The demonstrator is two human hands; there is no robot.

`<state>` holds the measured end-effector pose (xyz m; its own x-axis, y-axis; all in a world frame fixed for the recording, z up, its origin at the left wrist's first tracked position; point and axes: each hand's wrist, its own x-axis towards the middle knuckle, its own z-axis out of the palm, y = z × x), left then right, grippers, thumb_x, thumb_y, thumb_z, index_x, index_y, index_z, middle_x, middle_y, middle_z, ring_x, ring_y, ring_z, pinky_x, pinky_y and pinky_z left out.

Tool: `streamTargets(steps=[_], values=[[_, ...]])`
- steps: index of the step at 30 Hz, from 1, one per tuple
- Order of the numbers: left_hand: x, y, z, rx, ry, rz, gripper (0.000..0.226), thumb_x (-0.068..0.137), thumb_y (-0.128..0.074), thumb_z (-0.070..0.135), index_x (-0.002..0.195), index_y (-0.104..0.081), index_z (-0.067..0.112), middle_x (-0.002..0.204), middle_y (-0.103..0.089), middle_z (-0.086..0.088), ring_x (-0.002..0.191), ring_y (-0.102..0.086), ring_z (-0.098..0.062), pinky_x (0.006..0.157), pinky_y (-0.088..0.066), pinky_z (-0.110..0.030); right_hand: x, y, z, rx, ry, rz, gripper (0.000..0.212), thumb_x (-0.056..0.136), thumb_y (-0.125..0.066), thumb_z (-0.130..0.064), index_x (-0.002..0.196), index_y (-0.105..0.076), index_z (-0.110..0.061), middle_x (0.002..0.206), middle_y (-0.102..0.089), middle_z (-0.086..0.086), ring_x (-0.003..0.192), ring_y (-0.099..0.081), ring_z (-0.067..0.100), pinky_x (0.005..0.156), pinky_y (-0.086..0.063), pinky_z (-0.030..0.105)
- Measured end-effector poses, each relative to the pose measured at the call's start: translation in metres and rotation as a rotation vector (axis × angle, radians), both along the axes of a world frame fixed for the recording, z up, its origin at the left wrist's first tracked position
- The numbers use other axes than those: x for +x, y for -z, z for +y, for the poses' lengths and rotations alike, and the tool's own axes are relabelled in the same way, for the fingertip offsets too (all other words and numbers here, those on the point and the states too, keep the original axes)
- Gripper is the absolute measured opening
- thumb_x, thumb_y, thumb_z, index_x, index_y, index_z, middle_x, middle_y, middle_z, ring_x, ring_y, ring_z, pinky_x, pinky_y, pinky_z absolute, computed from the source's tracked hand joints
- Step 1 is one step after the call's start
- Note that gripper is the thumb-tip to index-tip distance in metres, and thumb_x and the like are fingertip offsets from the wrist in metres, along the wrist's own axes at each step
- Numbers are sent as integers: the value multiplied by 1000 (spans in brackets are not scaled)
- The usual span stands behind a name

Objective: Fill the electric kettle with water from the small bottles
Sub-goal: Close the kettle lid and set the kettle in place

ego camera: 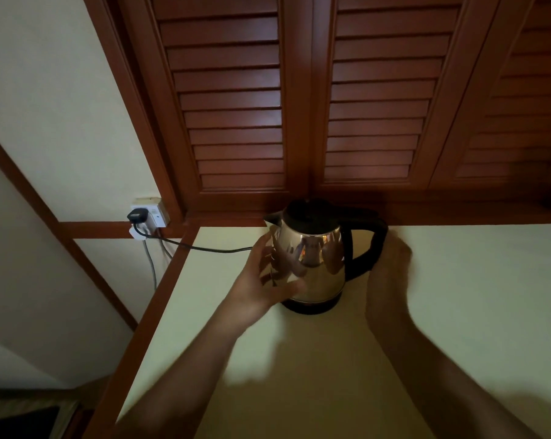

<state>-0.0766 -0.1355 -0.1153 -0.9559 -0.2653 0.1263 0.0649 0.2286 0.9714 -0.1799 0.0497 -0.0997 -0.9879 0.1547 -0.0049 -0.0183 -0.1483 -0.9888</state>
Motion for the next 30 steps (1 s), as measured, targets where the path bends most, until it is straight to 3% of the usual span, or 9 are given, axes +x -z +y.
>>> streamTargets(steps=[2, 5, 9, 13, 18, 21, 23, 26, 30], values=[[-2, -1, -18, 22, 85, -40, 101, 75, -91, 11, 149, -33, 47, 141, -58, 6, 132, -57, -5, 98, -52, -19, 37, 19, 4, 41, 66, -14, 32, 103, -48, -39, 130, -46, -22, 126, -50, 3, 107, -54, 16, 85, -50, 33], [-8, -8, -37, -60, 187, -59, 107, 74, -93, 7, 156, -31, 37, 135, -62, -12, 131, -57, -28, 114, -47, -41, 81, 54, 9, 304, -103, 57, 40, 96, -53, -43, 133, -38, -40, 134, -48, -5, 120, -52, 17, 99, -50, 48], [-12, -9, -39, -69, 282, -97, 85, 84, -79, -10, 149, -41, 28, 109, -70, -1, 114, -68, -20, 103, -51, -38, 76, 54, 5, 464, -347, 167, 60, 101, -48, -39, 156, -23, -37, 161, -29, -12, 146, -29, 9, 121, -28, 43], [-8, 0, -36, 22, 238, -93, 91, 88, -77, -5, 155, -35, 38, 130, -63, 4, 122, -66, -18, 101, -53, -31, 67, 48, 7, 521, -391, 213, 57, 106, -43, -9, 158, -25, -23, 163, -29, -3, 149, -28, 13, 123, -26, 46], [-1, 12, -30, 51, 204, -63, 98, 87, -75, -9, 158, -27, 39, 145, -50, 15, 125, -60, -3, 95, -53, -20, 60, 45, 17, 237, -530, 287, 41, 111, -32, -13, 150, -44, -11, 153, -48, 6, 144, -41, 19, 115, -40, 31], [3, 18, -28, 28, 208, -41, 101, 87, -73, -13, 159, -23, 36, 147, -44, 23, 123, -58, 7, 94, -52, -18, 59, 41, 18, 85, -561, 290, 32, 106, -47, -31, 129, -68, -31, 137, -64, -6, 134, -52, 12, 106, -46, 24], [4, 21, -26, 3, 209, -18, 103, 86, -74, -13, 161, -20, 33, 152, -41, 22, 126, -57, 4, 96, -52, -20, 57, 45, 20, 189, -520, 301, 45, 101, -53, -44, 143, -55, -28, 147, -54, -7, 140, -45, 13, 115, -40, 39], [3, 23, -26, -22, 213, 11, 102, 87, -75, -9, 162, -19, 32, 157, -39, 12, 129, -58, -6, 99, -52, -23, 52, 60, 19, 379, -508, 258, 63, 100, -51, -31, 158, -28, -24, 162, -34, -8, 150, -30, 14, 120, -29, 55], [-3, 20, -34, -70, 221, -9, 99, 93, -73, 0, 161, -17, 44, 161, -38, 12, 134, -56, -13, 108, -52, -35, 60, 49, 14, 369, -540, 211, 49, 103, -50, -37, 151, -41, -35, 138, -59, -18, 128, -55, 4, 108, -45, 32]])
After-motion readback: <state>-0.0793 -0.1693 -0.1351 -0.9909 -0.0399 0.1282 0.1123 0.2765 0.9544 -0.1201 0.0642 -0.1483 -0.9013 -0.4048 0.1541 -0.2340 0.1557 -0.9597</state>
